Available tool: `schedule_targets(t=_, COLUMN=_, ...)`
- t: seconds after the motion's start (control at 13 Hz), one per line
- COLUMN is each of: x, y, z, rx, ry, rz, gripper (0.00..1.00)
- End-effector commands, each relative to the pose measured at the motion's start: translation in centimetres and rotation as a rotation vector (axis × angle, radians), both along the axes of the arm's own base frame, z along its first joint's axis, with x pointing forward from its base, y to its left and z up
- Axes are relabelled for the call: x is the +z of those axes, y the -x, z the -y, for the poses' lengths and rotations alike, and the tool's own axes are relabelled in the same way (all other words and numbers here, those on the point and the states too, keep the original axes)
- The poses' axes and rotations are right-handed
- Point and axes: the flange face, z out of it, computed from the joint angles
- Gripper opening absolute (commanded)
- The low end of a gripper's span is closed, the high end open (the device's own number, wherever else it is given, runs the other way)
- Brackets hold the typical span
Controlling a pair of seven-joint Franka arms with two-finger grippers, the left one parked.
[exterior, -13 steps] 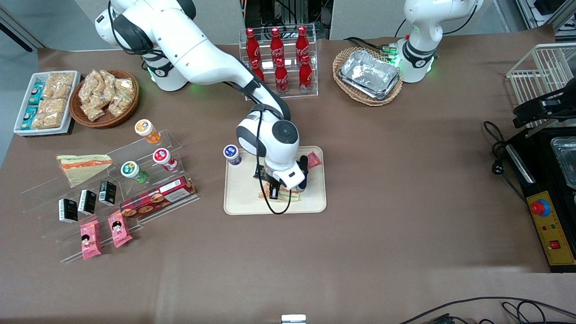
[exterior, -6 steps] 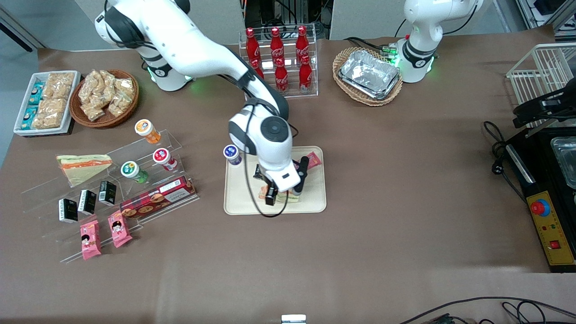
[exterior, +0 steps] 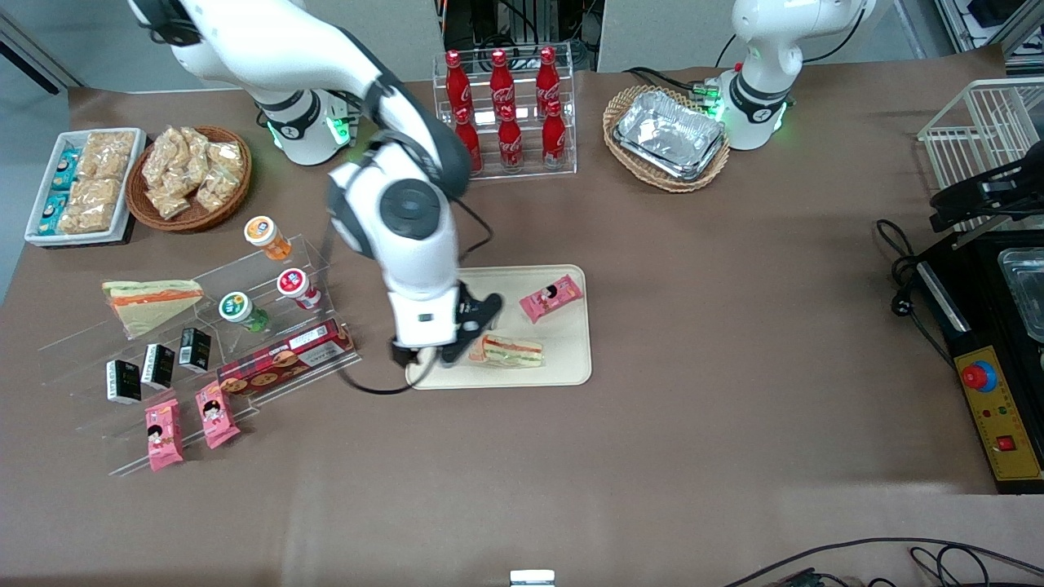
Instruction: Place sandwich on tray
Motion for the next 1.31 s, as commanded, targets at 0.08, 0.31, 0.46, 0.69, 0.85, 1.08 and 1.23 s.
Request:
schedule_targets(t=0.08, x=7.2, y=-1.7, z=10.4, rx=-0.232, ry=-0.103, rz=-0.050, gripper=1.00)
schedule_targets(t=0.31, x=10.9, y=-3.3, z=21.5, rx=-0.438, ry=-0.224, rz=-0.112, gripper=1.00)
schedule_targets(t=0.46, x=13.1, y=-3.3, z=28.0, rx=-0.541, ry=-0.255, rz=-0.118, gripper=1.00)
schedule_targets(t=0.69, x=17.7, y=-1.6, z=35.0, rx=-0.645, ry=-0.257, rz=-0.057, gripper=1.00)
schedule_targets(t=0.85, x=20.0, y=-0.3, z=38.6, rx=-0.714, ry=-0.228, rz=-0.009, gripper=1.00)
schedule_targets(t=1.08, x=22.5, y=2.3, z=41.6, rx=-0.801, ry=-0.203, rz=-0.018, gripper=1.00)
schedule_targets(t=1.23, x=23.4, y=3.3, z=42.5, rx=-0.847, ry=-0.172, rz=-0.015, gripper=1.00)
